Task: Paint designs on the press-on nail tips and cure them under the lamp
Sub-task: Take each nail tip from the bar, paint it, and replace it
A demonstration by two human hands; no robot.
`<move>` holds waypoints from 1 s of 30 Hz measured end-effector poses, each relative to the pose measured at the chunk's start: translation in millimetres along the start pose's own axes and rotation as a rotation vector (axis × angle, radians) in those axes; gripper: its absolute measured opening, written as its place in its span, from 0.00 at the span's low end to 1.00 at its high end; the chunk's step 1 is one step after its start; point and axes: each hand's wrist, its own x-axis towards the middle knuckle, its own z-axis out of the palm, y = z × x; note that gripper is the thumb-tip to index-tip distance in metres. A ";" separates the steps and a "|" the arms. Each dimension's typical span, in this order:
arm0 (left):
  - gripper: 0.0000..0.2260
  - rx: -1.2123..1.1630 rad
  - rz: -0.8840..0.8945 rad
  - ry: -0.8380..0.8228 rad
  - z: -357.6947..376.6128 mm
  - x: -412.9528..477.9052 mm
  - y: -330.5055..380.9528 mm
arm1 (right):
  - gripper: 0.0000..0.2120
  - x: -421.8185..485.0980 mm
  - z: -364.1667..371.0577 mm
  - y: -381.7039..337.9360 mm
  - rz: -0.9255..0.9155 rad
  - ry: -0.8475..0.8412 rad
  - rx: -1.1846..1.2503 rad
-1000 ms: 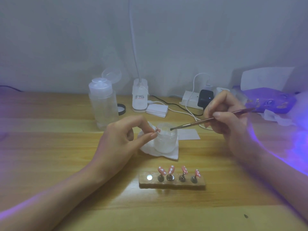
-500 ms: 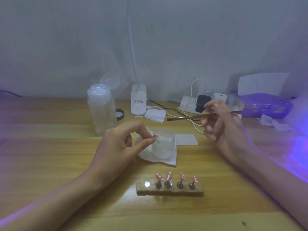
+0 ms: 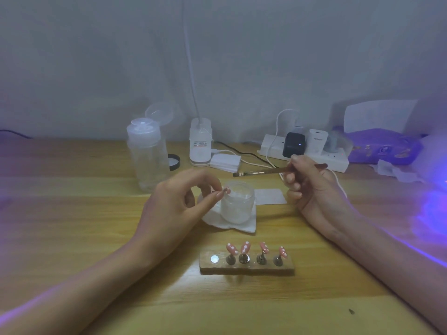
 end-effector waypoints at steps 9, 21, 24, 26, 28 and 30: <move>0.05 -0.069 0.001 -0.025 -1.7 0.4 2.7 | 0.14 -3.0 3.8 0.5 -0.047 -0.065 -0.083; 0.08 -0.073 0.009 -0.031 -1.3 1.3 4.3 | 0.10 -1.9 3.6 2.6 -0.056 -0.033 -0.124; 0.08 -0.069 0.010 -0.033 -1.8 0.9 3.9 | 0.11 -1.3 1.0 2.7 -0.068 0.020 -0.128; 0.07 -0.073 0.004 -0.038 -1.7 0.6 3.4 | 0.12 -1.8 0.7 2.3 -0.084 -0.017 -0.116; 0.08 -0.071 -0.006 -0.039 -1.7 0.4 2.8 | 0.12 -2.6 2.3 2.8 -0.092 -0.064 -0.123; 0.09 -0.066 -0.013 -0.039 -1.9 0.7 1.8 | 0.12 -2.9 3.7 3.0 -0.090 -0.058 -0.148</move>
